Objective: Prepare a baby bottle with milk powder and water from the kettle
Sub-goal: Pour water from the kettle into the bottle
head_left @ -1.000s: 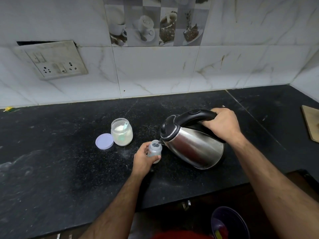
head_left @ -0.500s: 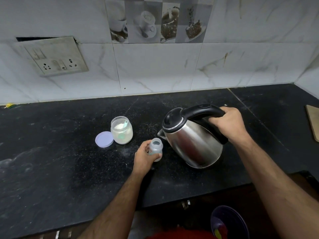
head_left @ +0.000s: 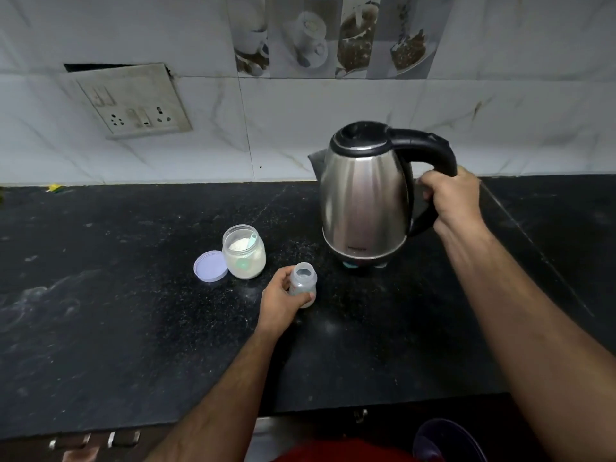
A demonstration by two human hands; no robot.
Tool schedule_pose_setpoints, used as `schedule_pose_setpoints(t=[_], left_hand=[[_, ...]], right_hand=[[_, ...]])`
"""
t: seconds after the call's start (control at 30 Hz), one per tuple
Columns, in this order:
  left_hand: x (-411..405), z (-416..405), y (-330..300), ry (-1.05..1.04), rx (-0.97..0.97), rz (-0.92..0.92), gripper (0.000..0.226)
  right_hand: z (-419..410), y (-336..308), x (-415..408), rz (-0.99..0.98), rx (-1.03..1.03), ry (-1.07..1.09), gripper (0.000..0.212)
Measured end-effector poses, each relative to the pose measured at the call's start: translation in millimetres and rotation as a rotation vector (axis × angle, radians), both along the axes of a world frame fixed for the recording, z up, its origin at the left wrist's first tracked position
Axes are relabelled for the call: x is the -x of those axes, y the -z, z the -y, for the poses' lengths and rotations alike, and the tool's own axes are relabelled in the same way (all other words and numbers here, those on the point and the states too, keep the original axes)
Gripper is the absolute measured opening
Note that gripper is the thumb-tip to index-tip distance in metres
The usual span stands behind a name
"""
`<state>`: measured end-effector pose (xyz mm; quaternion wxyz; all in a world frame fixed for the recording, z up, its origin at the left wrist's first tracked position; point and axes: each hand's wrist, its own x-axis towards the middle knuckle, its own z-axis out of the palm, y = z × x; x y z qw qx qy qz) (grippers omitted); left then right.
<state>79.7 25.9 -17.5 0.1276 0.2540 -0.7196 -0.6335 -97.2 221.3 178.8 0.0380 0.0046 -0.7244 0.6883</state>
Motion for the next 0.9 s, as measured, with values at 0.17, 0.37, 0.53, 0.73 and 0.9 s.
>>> schedule_pose_setpoints(t=[0.17,0.37,0.53,0.73,0.9], left_hand=[[9,3,0,-0.039,0.004,0.004,0.053],[21,5,3,-0.066,-0.009,-0.005,0.055],[31,7,1,-0.080,0.006,-0.004,0.055],[42,10,-1,-0.092,-0.006,0.002,0.056],[45,12,2,-0.093,-0.015,0.004,0.055]], right_hand=[[36,11,35,0.057,0.073,-0.034,0.021],[72,39,71,0.083,0.089,-0.050,0.022],[91,70,89,0.148,0.097,-0.076,0.025],[108,99,103,0.204,0.104,-0.103,0.030],[114,121,113,0.259,0.137,-0.104,0.031]])
